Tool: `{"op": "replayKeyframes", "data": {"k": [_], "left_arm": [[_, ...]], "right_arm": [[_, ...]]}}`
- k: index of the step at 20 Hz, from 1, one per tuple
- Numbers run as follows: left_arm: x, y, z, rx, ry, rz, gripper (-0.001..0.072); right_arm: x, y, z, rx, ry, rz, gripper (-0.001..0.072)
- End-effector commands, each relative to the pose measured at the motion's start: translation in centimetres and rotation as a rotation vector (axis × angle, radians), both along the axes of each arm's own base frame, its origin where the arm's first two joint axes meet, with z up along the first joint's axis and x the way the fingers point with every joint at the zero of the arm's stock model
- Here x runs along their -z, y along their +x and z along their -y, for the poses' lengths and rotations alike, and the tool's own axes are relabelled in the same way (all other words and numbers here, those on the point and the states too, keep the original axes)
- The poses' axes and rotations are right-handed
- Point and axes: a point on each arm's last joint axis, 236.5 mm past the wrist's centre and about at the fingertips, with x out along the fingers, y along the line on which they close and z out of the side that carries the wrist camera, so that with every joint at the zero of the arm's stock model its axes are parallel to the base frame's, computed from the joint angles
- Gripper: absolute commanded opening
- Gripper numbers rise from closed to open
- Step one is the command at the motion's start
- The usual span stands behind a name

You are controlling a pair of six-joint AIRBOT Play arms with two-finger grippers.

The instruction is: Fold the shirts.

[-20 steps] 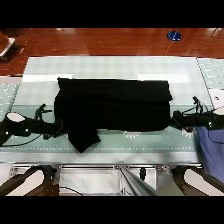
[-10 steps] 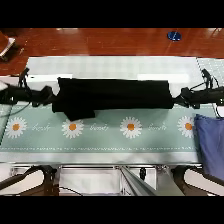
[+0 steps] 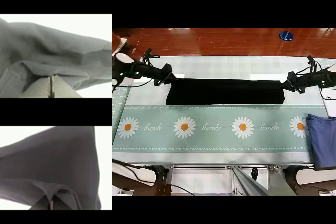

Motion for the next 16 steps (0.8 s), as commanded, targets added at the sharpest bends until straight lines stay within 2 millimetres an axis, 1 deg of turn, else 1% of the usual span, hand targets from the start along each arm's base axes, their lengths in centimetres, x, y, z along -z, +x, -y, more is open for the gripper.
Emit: {"op": "replayKeyframes", "data": {"k": [1, 3, 4, 5, 6, 7, 8, 10, 12, 13, 14, 15, 16], "left_arm": [[2.4, 1.9, 0.6, 0.012, -0.021, -0.047, 0.0018], [3.1, 2.1, 0.8, 0.03, -0.018, -0.043, 0.0019], [3.2, 2.2, 0.9, 0.042, -0.013, -0.033, 0.0082], [3.2, 2.1, 1.0, 0.045, -0.013, -0.035, 0.0318], [3.0, 2.0, 0.8, 0.06, -0.008, -0.03, 0.0506], [2.6, 1.8, 0.3, 0.07, 0.001, -0.035, 0.0507], [2.1, 1.6, -0.6, 0.066, 0.008, -0.054, 0.0507], [0.6, 1.0, -3.3, 0.055, 0.053, -0.067, 0.0507], [-1.5, 0.0, -6.4, 0.039, 0.151, -0.046, 0.0507], [-2.7, -0.6, -7.7, 0.033, 0.21, -0.027, 0.0507], [-3.6, -1.1, -8.5, 0.019, 0.257, -0.001, 0.0507], [-4.6, -1.5, -8.6, -0.002, 0.28, 0.041, 0.0507], [-5.6, -1.9, -8.2, -0.039, 0.289, 0.099, 0.0507]], "right_arm": [[1.7, 2.3, 0.3, 0.024, 0.021, -0.013, 0.0022], [2.4, 3.4, 0.3, 0.059, 0.047, -0.003, 0.0023], [2.6, 3.9, 0.4, 0.08, 0.051, 0.008, 0.0032], [2.6, 4.3, 0.7, 0.096, 0.042, 0.021, 0.0175], [2.4, 4.6, 1.1, 0.108, 0.041, 0.029, 0.0377], [1.9, 4.6, 1.5, 0.105, 0.045, 0.029, 0.0412], [1.2, 4.3, 1.9, 0.092, 0.058, 0.023, 0.0412], [-0.8, 3.1, 3.6, 0.063, 0.093, 0.001, 0.0412], [-2.7, 1.7, 6.5, 0.083, 0.091, 0.001, 0.0412], [-3.3, 0.7, 8.6, 0.099, 0.04, 0.001, 0.0412], [-3.6, -0.2, 10.5, 0.113, -0.024, -0.002, 0.0413], [-3.9, -1.0, 12.2, 0.131, -0.075, -0.004, 0.0412], [-4.0, -1.6, 13.2, 0.157, -0.102, -0.001, 0.0412]]}}
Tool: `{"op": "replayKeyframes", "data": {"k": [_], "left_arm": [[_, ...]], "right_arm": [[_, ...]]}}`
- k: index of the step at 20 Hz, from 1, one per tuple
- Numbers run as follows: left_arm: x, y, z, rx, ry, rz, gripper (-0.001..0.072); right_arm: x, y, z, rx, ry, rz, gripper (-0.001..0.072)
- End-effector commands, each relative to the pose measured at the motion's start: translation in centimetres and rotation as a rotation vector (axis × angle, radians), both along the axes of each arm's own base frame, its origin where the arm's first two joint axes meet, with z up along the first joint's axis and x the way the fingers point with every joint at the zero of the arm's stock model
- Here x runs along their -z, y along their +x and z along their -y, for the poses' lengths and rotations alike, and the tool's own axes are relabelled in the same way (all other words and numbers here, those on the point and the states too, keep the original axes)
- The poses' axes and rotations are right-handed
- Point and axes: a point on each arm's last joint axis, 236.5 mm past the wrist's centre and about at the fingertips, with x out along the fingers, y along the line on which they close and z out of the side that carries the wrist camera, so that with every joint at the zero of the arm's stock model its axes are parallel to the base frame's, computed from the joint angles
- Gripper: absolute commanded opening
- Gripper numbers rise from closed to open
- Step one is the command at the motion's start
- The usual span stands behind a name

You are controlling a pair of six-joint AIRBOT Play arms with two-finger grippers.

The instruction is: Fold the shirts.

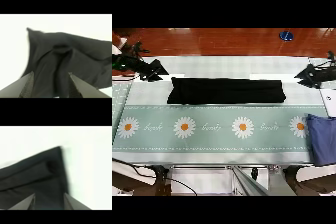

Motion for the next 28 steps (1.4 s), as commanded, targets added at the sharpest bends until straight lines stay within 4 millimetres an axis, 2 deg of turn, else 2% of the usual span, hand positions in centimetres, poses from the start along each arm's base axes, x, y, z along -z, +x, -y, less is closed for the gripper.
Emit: {"op": "replayKeyframes", "data": {"k": [1, 4, 6, 8, 12, 19, 24, 26, 28], "left_arm": [[-3.1, -1.7, -1.3, -0.076, 0.119, 0.165, 0.0507], [-3.2, -5.4, 1.4, -0.102, 0.155, 0.295, 0.0507], [-1.7, -8.1, 3.6, -0.072, 0.155, 0.293, 0.0507], [-0.2, -9.5, 5.0, -0.031, 0.144, 0.246, 0.0507], [0.3, -9.5, 7.0, -0.01, 0.105, 0.233, 0.0507], [0.1, -9.2, 7.1, -0.022, 0.094, 0.243, 0.0507], [0.2, -9.2, 7.2, -0.024, 0.087, 0.238, 0.0507], [0.4, -9.1, 7.6, -0.029, 0.071, 0.231, 0.0507], [0.4, -9.1, 7.9, -0.031, 0.059, 0.227, 0.0507]], "right_arm": [[-0.7, -2.9, 4.6, 0.07, -0.108, -0.016, 0.0412], [2.0, -3.6, 5.1, 0.174, -0.123, -0.004, 0.0412], [3.8, -3.1, 3.8, 0.241, -0.047, 0.006, 0.0412], [5.0, -2.5, 3.0, 0.256, -0.005, -0.004, 0.0412], [6.5, -1.9, 0.8, 0.246, 0.115, -0.029, 0.0412], [9.2, -1.9, -2.4, 0.17, 0.152, -0.089, 0.0413], [9.0, -0.7, -4.2, 0.116, 0.144, -0.078, 0.0412], [9.0, 0.0, -5.7, 0.076, 0.15, -0.083, 0.0413], [9.5, 0.0, -8.2, 0.01, 0.167, -0.108, 0.0413]]}}
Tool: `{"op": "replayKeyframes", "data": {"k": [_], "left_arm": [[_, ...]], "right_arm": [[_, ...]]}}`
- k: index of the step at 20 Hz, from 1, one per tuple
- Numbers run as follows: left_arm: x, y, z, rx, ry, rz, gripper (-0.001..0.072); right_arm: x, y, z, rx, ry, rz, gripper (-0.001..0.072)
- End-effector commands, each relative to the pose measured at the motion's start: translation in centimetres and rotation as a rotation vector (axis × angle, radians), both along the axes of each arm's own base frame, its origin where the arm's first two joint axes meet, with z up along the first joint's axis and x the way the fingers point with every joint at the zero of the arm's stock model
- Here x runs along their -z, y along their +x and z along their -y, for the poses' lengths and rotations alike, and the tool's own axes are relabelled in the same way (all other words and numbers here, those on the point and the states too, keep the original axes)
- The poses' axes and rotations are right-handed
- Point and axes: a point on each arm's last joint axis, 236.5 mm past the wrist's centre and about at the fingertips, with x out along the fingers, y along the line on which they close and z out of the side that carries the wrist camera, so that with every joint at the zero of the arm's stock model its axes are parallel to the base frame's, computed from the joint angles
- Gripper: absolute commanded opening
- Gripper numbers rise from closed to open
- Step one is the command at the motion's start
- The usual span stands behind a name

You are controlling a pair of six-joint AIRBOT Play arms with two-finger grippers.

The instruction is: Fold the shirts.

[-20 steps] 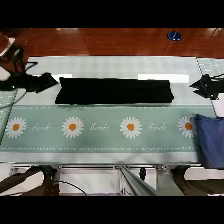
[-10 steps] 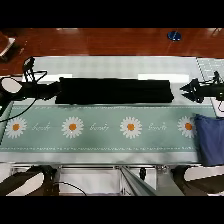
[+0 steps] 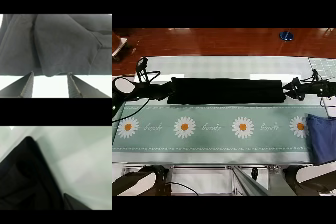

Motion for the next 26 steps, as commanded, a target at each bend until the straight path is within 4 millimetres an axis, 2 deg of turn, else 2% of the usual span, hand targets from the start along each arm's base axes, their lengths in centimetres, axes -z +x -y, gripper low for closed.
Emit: {"op": "replayKeyframes", "data": {"k": [1, 3, 5, 7, 9, 11, 13, 14, 15, 16, 17, 21, 23, 26], "left_arm": [[0.1, 0.1, 0.5, -0.004, -0.024, -0.005, 0.0507], [0.1, 0.1, 0.7, 0.0, -0.024, -0.004, 0.0507], [0.0, 0.1, 0.8, -0.002, -0.029, -0.005, 0.0507], [0.0, 0.1, 0.9, -0.004, -0.037, -0.005, 0.0507], [-0.1, 0.1, 1.0, -0.004, -0.043, -0.007, 0.0507], [0.0, -0.1, 1.1, 0.0, -0.045, -0.014, 0.0505], [0.2, -0.6, 1.3, 0.013, -0.048, -0.033, 0.0489], [0.2, -0.8, 1.8, 0.031, -0.048, -0.039, 0.034], [0.1, -1.1, 2.7, 0.061, -0.053, -0.037, 0.0072], [-0.2, -1.1, 4.3, 0.116, -0.059, -0.011, 0.0018], [-0.8, -1.0, 6.4, 0.16, -0.08, 0.021, 0.0018], [-2.1, -1.2, 17.7, 0.379, -0.124, 0.074, 0.0017], [-2.4, -1.1, 23.6, 0.495, -0.134, 0.083, 0.0017], [-2.4, -0.4, 30.4, 0.579, -0.176, 0.053, 0.0017]], "right_arm": [[0.7, -0.1, -3.7, -0.098, 0.025, -0.031, 0.0413], [1.3, -0.7, -5.7, -0.159, 0.023, -0.053, 0.041], [1.2, -0.8, -6.5, -0.177, 0.025, -0.053, 0.0368], [0.7, -1.2, -6.6, -0.19, 0.047, -0.055, 0.002], [-0.7, -1.4, -6.1, -0.199, 0.042, -0.034, 0.0022], [-2.8, -2.0, -4.4, -0.216, -0.023, -0.005, 0.0022], [-5.3, -4.1, -2.0, -0.258, -0.144, 0.001, 0.0022], [-6.5, -5.4, -1.0, -0.266, -0.195, 0.005, 0.0022], [-7.8, -6.8, -0.3, -0.262, -0.23, 0.015, 0.0022], [-9.0, -8.2, -0.2, -0.255, -0.253, 0.038, 0.0022], [-10.3, -9.7, -0.2, -0.247, -0.271, 0.066, 0.0022], [-13.3, -15.4, -2.3, -0.218, -0.318, 0.147, 0.0022], [-14.6, -17.4, -3.5, -0.199, -0.326, 0.183, 0.0022], [-16.8, -19.4, -4.7, -0.193, -0.336, 0.227, 0.0022]]}}
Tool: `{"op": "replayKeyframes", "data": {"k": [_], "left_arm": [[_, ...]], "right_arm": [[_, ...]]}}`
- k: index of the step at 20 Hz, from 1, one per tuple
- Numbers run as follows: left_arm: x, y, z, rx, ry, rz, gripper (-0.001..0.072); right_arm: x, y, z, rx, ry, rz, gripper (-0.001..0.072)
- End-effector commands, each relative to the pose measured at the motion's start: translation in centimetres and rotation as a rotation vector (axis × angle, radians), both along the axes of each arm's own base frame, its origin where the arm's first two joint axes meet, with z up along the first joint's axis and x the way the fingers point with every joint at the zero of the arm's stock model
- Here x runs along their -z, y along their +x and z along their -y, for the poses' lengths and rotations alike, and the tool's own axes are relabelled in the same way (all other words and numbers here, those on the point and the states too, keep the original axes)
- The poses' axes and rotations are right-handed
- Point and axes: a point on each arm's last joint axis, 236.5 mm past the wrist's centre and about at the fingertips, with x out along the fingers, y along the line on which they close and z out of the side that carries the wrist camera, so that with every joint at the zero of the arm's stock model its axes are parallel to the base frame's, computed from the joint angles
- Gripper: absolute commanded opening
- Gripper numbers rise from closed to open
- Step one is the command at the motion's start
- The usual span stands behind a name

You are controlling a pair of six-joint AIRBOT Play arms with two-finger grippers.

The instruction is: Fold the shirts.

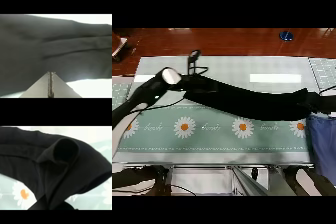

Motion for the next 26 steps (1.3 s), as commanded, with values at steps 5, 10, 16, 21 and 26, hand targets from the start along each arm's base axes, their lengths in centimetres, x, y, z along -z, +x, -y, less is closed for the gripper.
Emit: {"op": "replayKeyframes", "data": {"k": [5, 10, 16, 21, 26], "left_arm": [[3.9, -3.3, 14.5, 0.246, -0.012, -0.184, 0.0017], [8.9, -9.5, 20.1, 0.327, 0.023, -0.316, 0.0017], [8.0, -14.4, 23.9, 0.445, -0.039, -0.364, 0.0017], [3.7, -5.6, 16.7, 0.385, -0.02, -0.312, 0.0017], [-2.3, 4.1, -0.8, 0.139, 0.18, -0.196, 0.0018]], "right_arm": [[-3.7, -3.7, -2.6, 0.007, 0.014, 0.089, 0.0022], [-5.5, -3.0, -4.7, -0.023, 0.115, 0.149, 0.0022], [-5.8, -3.0, -5.0, -0.03, 0.128, 0.158, 0.0022], [-6.1, -2.9, -5.1, -0.029, 0.13, 0.163, 0.0022], [-7.6, -1.5, -7.6, -0.098, 0.14, 0.194, 0.0022]]}}
